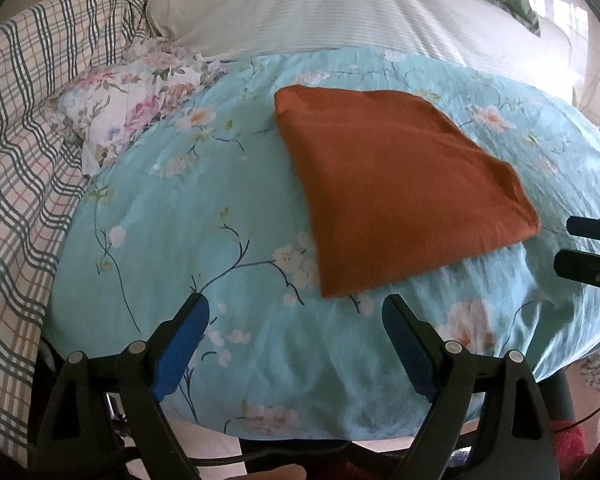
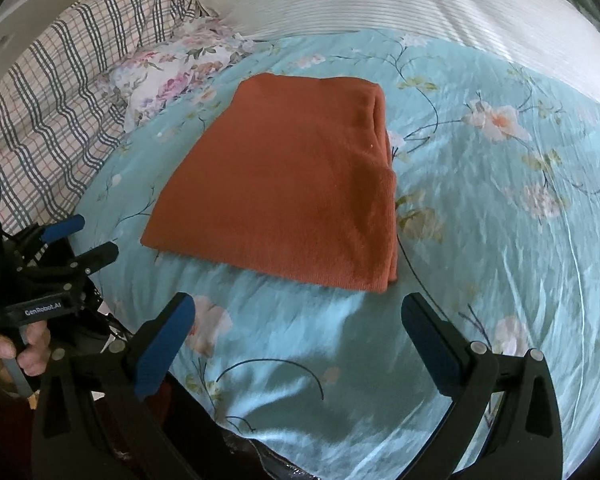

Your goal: Fold small clothes

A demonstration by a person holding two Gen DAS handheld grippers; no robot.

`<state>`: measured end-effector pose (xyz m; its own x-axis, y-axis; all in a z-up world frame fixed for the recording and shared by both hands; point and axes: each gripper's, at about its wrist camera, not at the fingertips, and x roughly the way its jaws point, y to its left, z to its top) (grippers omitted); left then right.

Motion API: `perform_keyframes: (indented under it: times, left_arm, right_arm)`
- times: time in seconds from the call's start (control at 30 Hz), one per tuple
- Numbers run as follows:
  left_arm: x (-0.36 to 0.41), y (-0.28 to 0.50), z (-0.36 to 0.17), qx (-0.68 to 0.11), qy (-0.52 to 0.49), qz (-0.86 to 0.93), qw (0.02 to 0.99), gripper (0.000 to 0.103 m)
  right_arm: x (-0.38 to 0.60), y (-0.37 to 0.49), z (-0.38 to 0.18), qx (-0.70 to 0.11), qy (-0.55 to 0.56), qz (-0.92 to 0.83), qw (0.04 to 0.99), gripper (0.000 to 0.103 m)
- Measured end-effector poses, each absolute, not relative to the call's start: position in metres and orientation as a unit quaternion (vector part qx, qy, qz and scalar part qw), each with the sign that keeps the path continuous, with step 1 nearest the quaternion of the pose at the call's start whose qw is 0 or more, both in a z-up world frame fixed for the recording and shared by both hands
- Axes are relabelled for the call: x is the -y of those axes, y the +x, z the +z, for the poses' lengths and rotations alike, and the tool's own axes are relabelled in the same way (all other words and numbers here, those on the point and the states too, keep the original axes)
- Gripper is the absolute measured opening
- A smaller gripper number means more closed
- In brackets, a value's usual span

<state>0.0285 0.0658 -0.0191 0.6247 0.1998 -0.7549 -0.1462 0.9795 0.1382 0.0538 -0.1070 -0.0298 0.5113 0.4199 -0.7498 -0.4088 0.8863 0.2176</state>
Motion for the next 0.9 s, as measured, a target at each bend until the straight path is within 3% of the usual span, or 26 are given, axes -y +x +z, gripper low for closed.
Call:
perform_keyframes:
  times: [0.9]
  left_arm:
    - [-0.062,0.057,-0.009,-0.413,0.029,0.093,0.906,0.089]
  right_arm:
    - [0.096,0.076,-0.013,-0.42,-0.023,0.262,0.869,0.103]
